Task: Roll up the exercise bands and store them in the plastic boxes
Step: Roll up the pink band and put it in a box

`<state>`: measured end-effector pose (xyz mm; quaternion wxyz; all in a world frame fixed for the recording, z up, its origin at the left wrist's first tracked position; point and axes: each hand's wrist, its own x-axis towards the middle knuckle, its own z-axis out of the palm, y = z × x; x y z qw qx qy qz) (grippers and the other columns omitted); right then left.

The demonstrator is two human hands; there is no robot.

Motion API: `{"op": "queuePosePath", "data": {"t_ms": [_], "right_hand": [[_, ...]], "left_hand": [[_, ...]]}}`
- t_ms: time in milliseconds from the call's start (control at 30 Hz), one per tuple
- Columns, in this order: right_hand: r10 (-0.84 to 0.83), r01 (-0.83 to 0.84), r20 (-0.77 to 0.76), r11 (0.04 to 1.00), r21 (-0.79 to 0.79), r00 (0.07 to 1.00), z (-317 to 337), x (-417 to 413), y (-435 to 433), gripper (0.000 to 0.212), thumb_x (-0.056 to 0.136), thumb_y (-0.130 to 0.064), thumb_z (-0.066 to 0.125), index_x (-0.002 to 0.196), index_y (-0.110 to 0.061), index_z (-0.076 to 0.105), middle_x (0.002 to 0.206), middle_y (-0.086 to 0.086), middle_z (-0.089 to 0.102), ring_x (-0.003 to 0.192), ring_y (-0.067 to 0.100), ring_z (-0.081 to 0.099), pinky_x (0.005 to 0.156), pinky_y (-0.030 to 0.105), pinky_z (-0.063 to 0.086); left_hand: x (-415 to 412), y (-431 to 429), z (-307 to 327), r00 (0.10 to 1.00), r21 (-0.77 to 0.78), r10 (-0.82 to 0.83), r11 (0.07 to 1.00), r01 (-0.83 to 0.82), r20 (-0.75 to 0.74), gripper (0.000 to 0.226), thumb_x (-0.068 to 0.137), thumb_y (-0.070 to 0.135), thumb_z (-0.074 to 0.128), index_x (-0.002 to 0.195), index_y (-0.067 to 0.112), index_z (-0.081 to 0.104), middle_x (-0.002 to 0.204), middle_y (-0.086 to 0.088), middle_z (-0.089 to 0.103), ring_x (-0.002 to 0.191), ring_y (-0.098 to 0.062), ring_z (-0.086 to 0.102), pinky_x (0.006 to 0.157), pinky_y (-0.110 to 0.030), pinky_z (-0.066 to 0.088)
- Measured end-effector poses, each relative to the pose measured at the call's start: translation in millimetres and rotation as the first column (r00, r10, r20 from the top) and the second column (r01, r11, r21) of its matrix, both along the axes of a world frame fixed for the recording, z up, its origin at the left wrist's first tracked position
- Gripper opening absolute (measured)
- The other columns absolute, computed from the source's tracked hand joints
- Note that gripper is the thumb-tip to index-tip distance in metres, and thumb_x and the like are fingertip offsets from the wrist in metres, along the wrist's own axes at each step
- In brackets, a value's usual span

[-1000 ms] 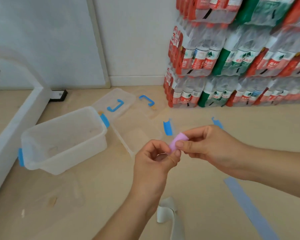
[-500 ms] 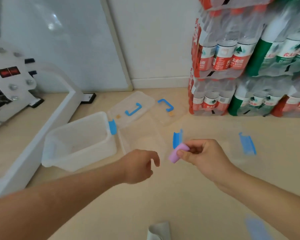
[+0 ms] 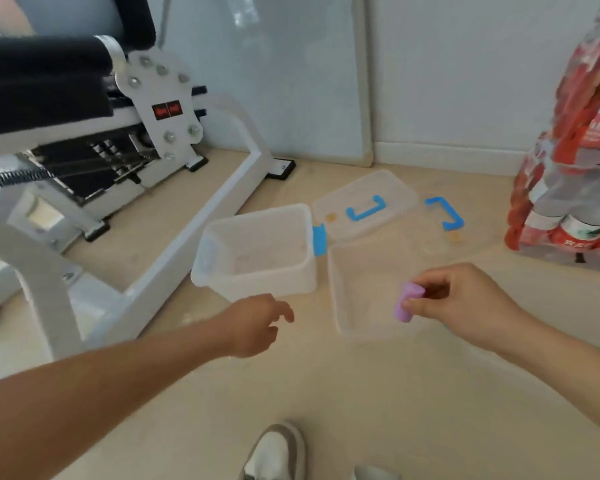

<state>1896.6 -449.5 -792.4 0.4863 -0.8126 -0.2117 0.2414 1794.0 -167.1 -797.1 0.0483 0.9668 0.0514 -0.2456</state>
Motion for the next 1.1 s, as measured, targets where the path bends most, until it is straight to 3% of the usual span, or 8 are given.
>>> {"op": "queuePosePath", "data": {"t_ms": [200,333,500,700,767,833,933,1100], "right_hand": [[0.052,-0.057,-0.057,0.995,-0.081,0.997,-26,-2,48,0.020,0.078,-0.006,0.070,0.061,-0.015,0.074,0.073,-0.004,0.075,0.087,0.023,0.068,0.087,0.037,0.049],[0.092,-0.097,-0.129,0.995,-0.038,0.987,-35,-19,91,0.019,0.080,-0.003,0.068,0.063,-0.011,0.072,0.072,-0.006,0.075,0.080,0.008,0.068,0.071,0.009,0.044],[0.039,-0.035,-0.137,0.999,0.033,0.990,-53,-35,139,0.016,0.079,-0.006,0.068,0.064,-0.011,0.071,0.076,-0.007,0.074,0.084,0.001,0.066,0.084,0.019,0.044],[-0.185,0.198,-0.183,0.979,0.057,0.966,-73,-34,154,0.014,0.078,-0.014,0.067,0.065,-0.015,0.070,0.080,-0.008,0.072,0.095,0.006,0.063,0.085,0.022,0.045],[-0.279,0.303,-0.194,0.947,0.108,0.940,-71,-19,147,0.012,0.079,-0.009,0.068,0.067,-0.011,0.070,0.074,-0.005,0.074,0.086,0.012,0.067,0.084,0.029,0.048],[-0.410,0.447,-0.211,0.877,0.176,0.888,-66,7,130,0.008,0.080,-0.002,0.068,0.072,-0.006,0.069,0.071,0.001,0.075,0.075,0.015,0.069,0.074,0.025,0.050],[-0.606,0.642,-0.214,0.732,0.227,0.766,-61,50,94,0.005,0.083,0.001,0.065,0.078,0.000,0.066,0.071,0.004,0.075,0.068,0.007,0.067,0.068,0.016,0.048],[-0.805,0.829,-0.204,0.525,0.194,0.557,-72,90,45,0.007,0.084,-0.002,0.064,0.079,0.001,0.067,0.073,0.003,0.076,0.067,-0.004,0.065,0.063,0.003,0.042]], "left_hand": [[-9,-44,-73,0.986,-0.431,0.130,0.899,-0.073,0.104,0.069,0.089,0.014,0.055,0.150,0.021,0.022,0.149,-0.006,0.036,0.127,-0.021,0.043,0.101,-0.022,0.032],[-27,-23,-96,0.956,-0.530,0.221,0.844,-0.089,0.192,0.069,0.083,0.003,0.055,0.146,0.018,0.031,0.146,-0.004,0.040,0.126,-0.019,0.043,0.093,-0.014,0.031],[-18,42,-110,0.882,-0.393,0.324,0.902,-0.180,0.341,0.067,0.075,-0.001,0.050,0.138,0.020,0.042,0.141,-0.005,0.042,0.127,-0.023,0.041,0.105,-0.025,0.033],[69,39,-91,0.831,-0.047,-0.168,0.973,0.227,0.531,0.059,0.064,0.018,0.064,0.122,0.024,0.055,0.131,-0.011,0.056,0.112,-0.033,0.058,0.081,-0.039,0.051],[105,24,-85,0.792,-0.009,-0.292,0.936,0.351,0.537,0.052,0.068,0.031,0.065,0.118,0.023,0.060,0.129,-0.010,0.059,0.110,-0.031,0.060,0.081,-0.038,0.052],[141,4,-76,0.778,-0.090,-0.291,0.910,0.405,0.557,0.044,0.073,0.022,0.055,0.116,0.021,0.063,0.130,-0.007,0.058,0.114,-0.028,0.057,0.085,-0.037,0.053],[203,-28,-67,0.838,-0.233,-0.243,0.889,0.394,0.489,0.038,0.087,0.016,0.046,0.123,0.022,0.058,0.130,-0.001,0.054,0.119,-0.024,0.049,0.091,-0.039,0.047],[295,-104,-97,0.886,-0.076,-0.436,0.889,0.451,0.160,0.034,0.091,0.030,0.047,0.120,0.017,0.057,0.121,-0.008,0.059,0.111,-0.028,0.056,0.088,-0.036,0.048]]}}
